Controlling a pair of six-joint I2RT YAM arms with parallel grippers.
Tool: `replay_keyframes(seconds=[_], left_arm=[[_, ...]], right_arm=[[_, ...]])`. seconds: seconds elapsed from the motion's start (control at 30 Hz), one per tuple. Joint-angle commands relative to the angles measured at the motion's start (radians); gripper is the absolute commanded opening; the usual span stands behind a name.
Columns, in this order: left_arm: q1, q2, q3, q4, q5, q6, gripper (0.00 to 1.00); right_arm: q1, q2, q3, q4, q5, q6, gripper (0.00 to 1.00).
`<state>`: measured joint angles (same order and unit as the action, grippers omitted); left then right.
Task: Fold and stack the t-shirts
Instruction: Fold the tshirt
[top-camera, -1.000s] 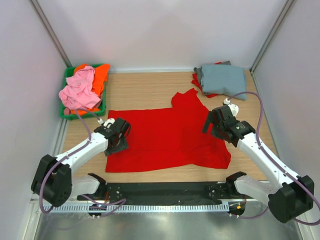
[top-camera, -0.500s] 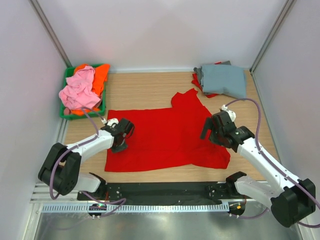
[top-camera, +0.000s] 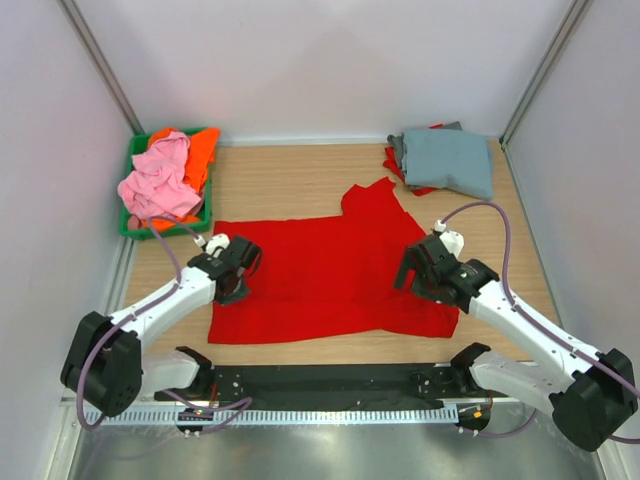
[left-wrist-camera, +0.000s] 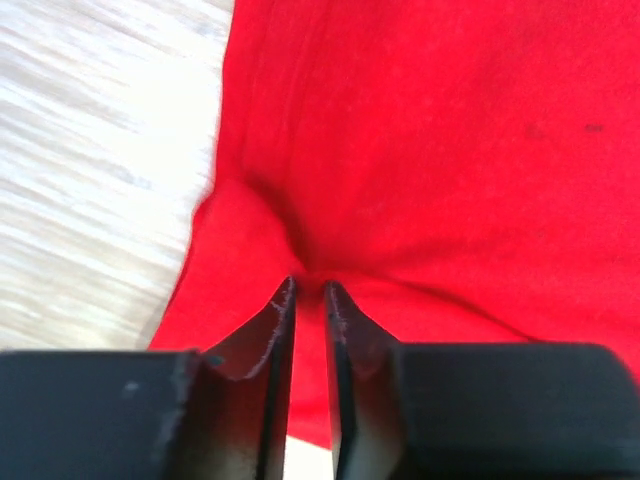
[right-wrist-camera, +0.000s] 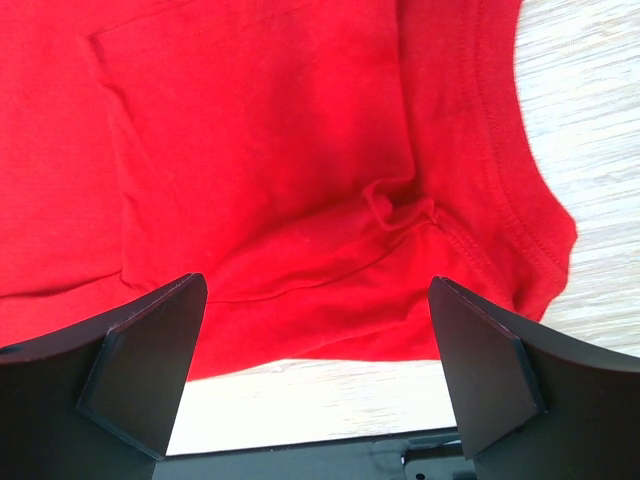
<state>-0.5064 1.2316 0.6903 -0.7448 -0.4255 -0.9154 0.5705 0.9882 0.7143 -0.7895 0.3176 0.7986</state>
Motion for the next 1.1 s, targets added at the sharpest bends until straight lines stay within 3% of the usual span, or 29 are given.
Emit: replay_keyframes(seconds=[0.0, 0.13, 0.27, 0.3, 0.33, 0.4, 0.43, 0.53, 0.7, 0.93, 1.0, 1.07], left_arm=[[0.000, -0.037, 0.037, -0.071, -0.012, -0.005, 0.20], [0.000, -0.073, 0.023, -0.073, -0.013, -0.013, 0.04], [0.000, -0.072, 0.025, -0.073, -0.022, -0.011, 0.01], [0.000, -0.058, 0.028, -0.073, -0.027, -0.011, 0.05], [0.000, -0.051, 0.031, -0.067, -0.042, -0.010, 0.32], [-0.001, -0.015, 0.038, -0.056, -0.064, -0.011, 0.57], [0.003, -0.003, 0.041, -0.045, -0.082, -0.011, 0.64], [0.017, 0.069, 0.061, -0.009, -0.082, 0.004, 0.64], [0.028, 0.157, 0.089, 0.025, -0.068, 0.013, 0.52], [0.028, 0.189, 0.074, 0.055, -0.052, 0.015, 0.07], [0.028, 0.177, 0.075, 0.050, -0.056, 0.015, 0.00], [0.028, 0.169, 0.086, 0.030, -0.062, 0.018, 0.00]], right_arm=[[0.008, 0.000, 0.024, -0.004, 0.048, 0.019, 1.00], [0.006, 0.000, -0.006, 0.024, 0.032, 0.030, 1.00], [0.006, 0.012, -0.035, 0.047, 0.026, 0.036, 1.00], [0.006, 0.020, -0.036, 0.052, 0.031, 0.034, 1.00], [0.006, 0.024, -0.036, 0.061, 0.031, 0.036, 1.00], [0.006, 0.036, -0.039, 0.071, 0.031, 0.034, 1.00], [0.006, 0.040, -0.038, 0.079, 0.031, 0.033, 1.00], [0.006, 0.058, -0.030, 0.087, 0.029, 0.024, 1.00], [0.006, 0.058, -0.026, 0.087, 0.035, 0.010, 1.00], [0.008, 0.053, -0.030, 0.079, 0.043, 0.008, 1.00], [0.006, 0.052, -0.027, 0.075, 0.057, 0.008, 1.00], [0.006, 0.043, -0.004, 0.030, 0.102, 0.024, 1.00]])
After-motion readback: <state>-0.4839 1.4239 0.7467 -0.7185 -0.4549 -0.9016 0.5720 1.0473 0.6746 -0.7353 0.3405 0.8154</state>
